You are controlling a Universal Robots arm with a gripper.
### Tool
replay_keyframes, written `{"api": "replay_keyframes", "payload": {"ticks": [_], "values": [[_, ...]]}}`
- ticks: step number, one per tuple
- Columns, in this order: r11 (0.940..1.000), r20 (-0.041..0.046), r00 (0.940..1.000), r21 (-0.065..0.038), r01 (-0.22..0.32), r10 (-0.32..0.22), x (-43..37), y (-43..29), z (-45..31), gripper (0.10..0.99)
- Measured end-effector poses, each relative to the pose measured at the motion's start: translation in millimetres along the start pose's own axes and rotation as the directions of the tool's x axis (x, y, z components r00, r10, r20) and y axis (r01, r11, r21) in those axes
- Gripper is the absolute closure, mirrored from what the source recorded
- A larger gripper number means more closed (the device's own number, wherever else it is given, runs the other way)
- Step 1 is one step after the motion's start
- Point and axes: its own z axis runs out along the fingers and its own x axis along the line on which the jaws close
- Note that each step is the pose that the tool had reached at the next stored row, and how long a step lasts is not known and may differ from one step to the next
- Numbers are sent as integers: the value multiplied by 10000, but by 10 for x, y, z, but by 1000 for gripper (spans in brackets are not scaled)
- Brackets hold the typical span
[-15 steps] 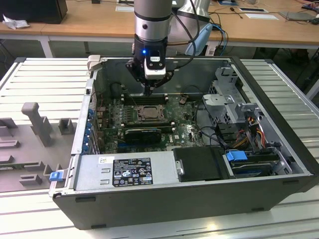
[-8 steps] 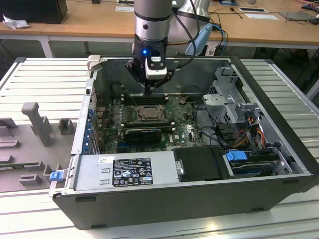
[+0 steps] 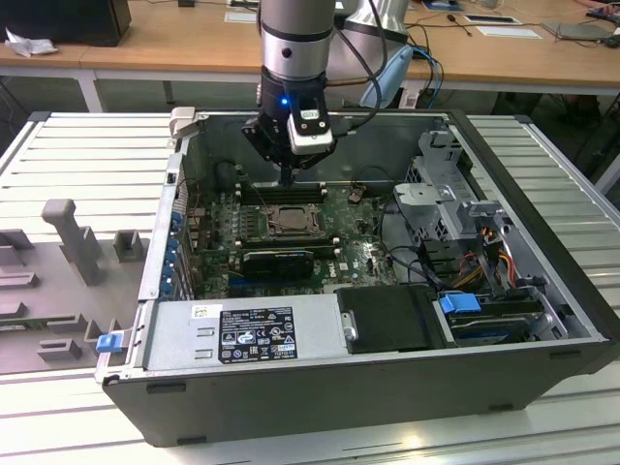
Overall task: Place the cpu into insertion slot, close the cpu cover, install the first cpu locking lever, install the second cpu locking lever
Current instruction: 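Install the first cpu locking lever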
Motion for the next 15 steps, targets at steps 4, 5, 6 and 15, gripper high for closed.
{"api": "replay_keyframes", "payload": {"ticks": [4, 5, 6, 15], "values": [[9899, -80, 9899, 40, 1419, -1419, 0, 0, 0, 980], [9878, -84, 9877, 41, 1559, -1558, 0, 0, 0, 980], [9865, -77, 9865, 42, 1638, -1638, 1, 0, 0, 980], [9692, 388, 9685, -17, 2463, -2460, 476, -158, 49, 980]]}}
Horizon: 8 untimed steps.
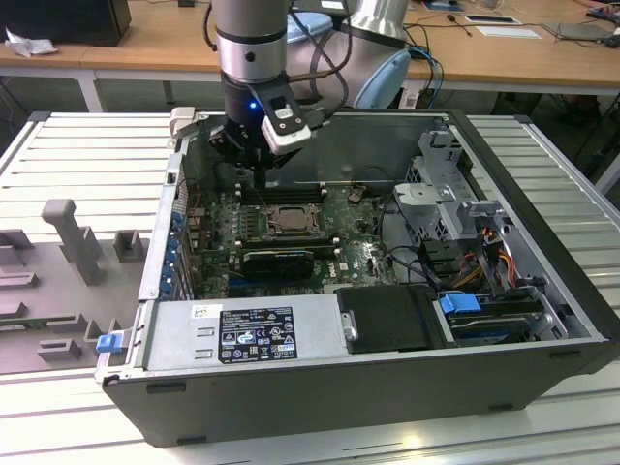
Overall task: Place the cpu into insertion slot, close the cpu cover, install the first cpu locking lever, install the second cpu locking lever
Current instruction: 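Install the first cpu locking lever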
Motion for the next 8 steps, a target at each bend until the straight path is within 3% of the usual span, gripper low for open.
{"api": "replay_keyframes", "payload": {"ticks": [2, 3, 8], "values": [[10000, 2, 10000, -3, 13, -13, 169, -10, 32, 980], [10000, 1, 10000, -3, 30, -30, 216, -3, 49, 980], [10000, -2, 10000, -5, 84, -84, 270, 116, 117, 980]]}}
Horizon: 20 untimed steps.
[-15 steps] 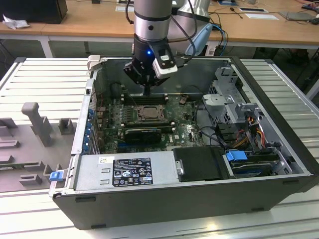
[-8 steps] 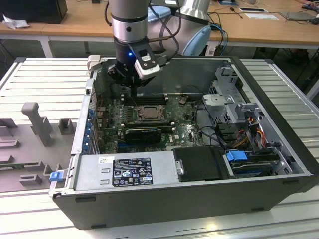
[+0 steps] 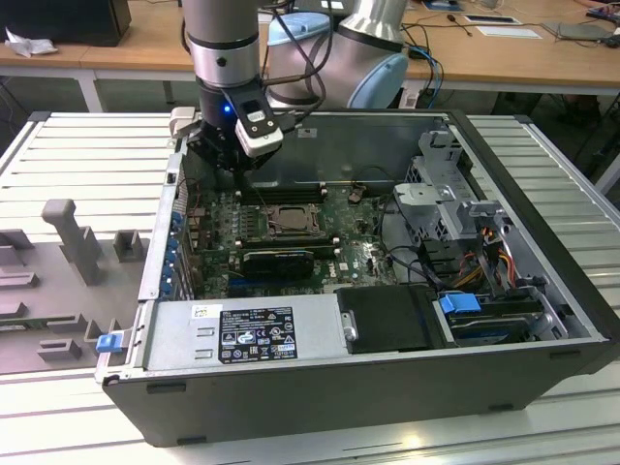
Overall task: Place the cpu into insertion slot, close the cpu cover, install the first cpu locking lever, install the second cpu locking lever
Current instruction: 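Install the first cpu locking lever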
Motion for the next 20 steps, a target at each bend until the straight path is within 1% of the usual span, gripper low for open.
{"api": "replay_keyframes", "payload": {"ticks": [1, 3, 4, 5, 6, 10, 16, 17, 18, 20], "values": [[10000, -1, 10000, 1, 8, -8, 6, 24, 14, 980], [10000, -4, 10000, 0, 42, -42, 20, 116, 52, 980], [10000, -7, 10000, -1, 94, -94, 23, 160, 58, 980], [9999, -11, 9999, -2, 167, -167, 14, 180, 60, 980], [9998, -15, 9998, -4, 207, -207, -12, 185, 61, 980], [9997, -16, 9997, -5, 230, -230, -163, 194, 73, 980], [9997, -16, 9997, 4, 247, -247, -466, 209, 127, 980], [9997, -16, 9997, 5, 253, -253, -561, 213, 144, 980], [9997, -15, 9997, 6, 260, -260, -601, 215, 153, 980], [9996, -2, 9996, 6, 266, -266, -606, 206, 160, 980]]}}
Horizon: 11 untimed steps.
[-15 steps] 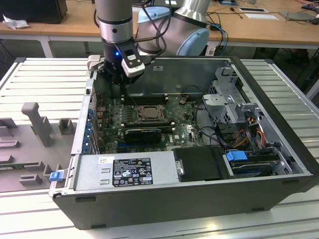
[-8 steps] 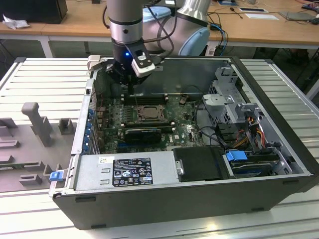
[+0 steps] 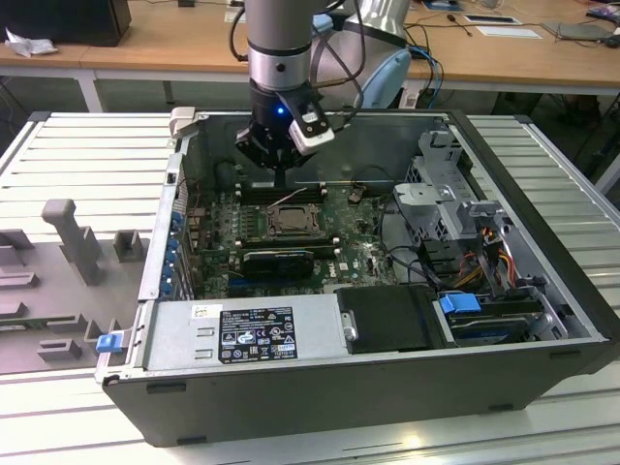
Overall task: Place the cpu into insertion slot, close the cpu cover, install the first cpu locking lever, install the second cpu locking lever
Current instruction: 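Install the first cpu locking lever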
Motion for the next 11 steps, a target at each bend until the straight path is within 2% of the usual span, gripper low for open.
{"api": "replay_keyframes", "payload": {"ticks": [1, 2, 3, 7, 10, 11], "values": [[10000, 26, 10000, -2, 0, 0, 0, -4, 4, 980], [10000, 58, 10000, -87, 3, -3, -1, -11, 8, 980], [9993, 48, 10000, -365, 6, -4, -1, -13, 15, 980], [9980, 17, 9986, -362, 525, -524, -40, -10, 128, 980], [9966, 4, 9972, -369, 742, -742, -148, 0, 162, 980], [9955, -4, 9962, -372, 871, -872, -152, 1, 167, 980]]}}
